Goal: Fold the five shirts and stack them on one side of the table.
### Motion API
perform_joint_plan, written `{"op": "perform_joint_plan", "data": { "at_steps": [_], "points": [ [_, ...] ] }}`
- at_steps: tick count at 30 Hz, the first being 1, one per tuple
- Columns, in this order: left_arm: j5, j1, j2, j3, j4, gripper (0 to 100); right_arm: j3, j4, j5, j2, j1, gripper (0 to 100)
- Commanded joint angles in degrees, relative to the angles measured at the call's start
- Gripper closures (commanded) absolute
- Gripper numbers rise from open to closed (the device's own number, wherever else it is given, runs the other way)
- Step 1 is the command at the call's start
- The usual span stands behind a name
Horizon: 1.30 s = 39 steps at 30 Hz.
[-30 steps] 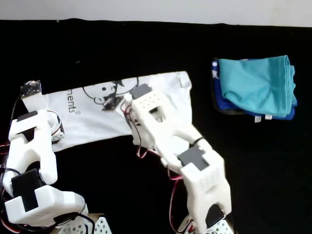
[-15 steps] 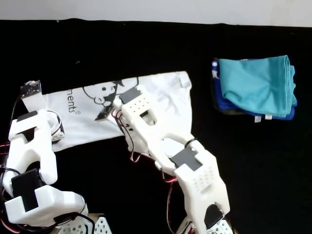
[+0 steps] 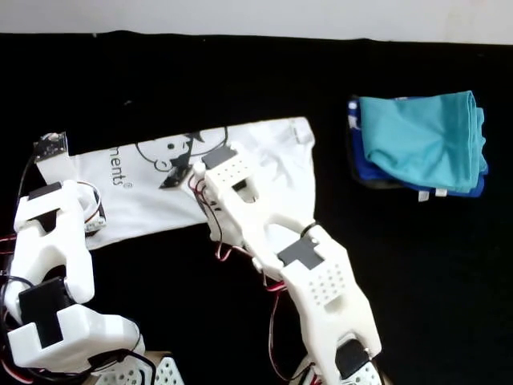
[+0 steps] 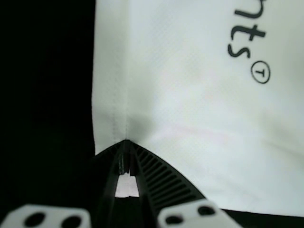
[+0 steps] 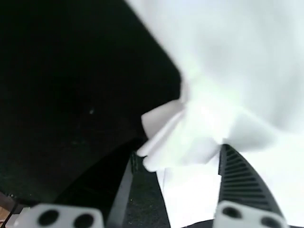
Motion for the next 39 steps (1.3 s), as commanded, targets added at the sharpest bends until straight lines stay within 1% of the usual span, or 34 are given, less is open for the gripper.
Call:
{"op": "perform_joint_plan", "data": {
  "at_steps": [1,3,5,7,10,12,15,19,24,29,31,35,36,39],
  "points": [
    [0.0,0.22,-0.13,0.22,-1.14,99,-3.38,-0.66,0.26,4.44,2.95,87.4],
    [0.0,0.22,-0.13,0.22,-1.14,99,-5.49,0.4,0.18,5.05,2.86,99.6],
    [0.0,0.22,-0.13,0.22,-1.14,99,-6.2,0.48,0.18,5.05,3.12,97.4],
    [0.0,0.22,-0.13,0.22,-1.14,99,-6.46,0.66,0.18,4.79,3.74,99.5],
    [0.0,0.22,-0.13,0.22,-1.14,99,-7.16,1.27,0.18,3.82,5.23,99.1],
    [0.0,0.22,-0.13,0.22,-1.14,99,-8.75,3.91,0.26,2.15,6.37,99.1],
    [0.0,0.22,-0.13,0.22,-1.14,99,-14.11,8.31,0.44,-1.45,8.13,99.2],
    [0.0,0.22,-0.13,0.22,-1.14,99,-23.87,9.63,0.44,-4.09,11.56,99.2],
    [0.0,0.22,-0.13,0.22,-1.14,99,-33.45,6.11,0.44,-0.57,14.9,99.2],
    [0.0,0.22,-0.13,0.22,-1.14,99,-42.15,-0.57,0.18,7.08,15.43,98.8],
    [0.0,0.22,-0.13,0.22,-1.14,99,-45.58,-2.33,-1.41,10.24,15.43,96.4],
    [0.0,0.22,-0.13,0.22,-1.14,99,-50.59,-6.11,-7.21,16.13,16.13,81.5],
    [0.0,0.22,-0.13,0.22,-1.14,99,-51.91,-7.69,-8.7,17.36,16.66,79.6],
    [0.0,0.22,-0.13,0.22,-1.14,99,-55.96,-12.09,-14.33,19.74,19.21,80.7]
  ]
}}
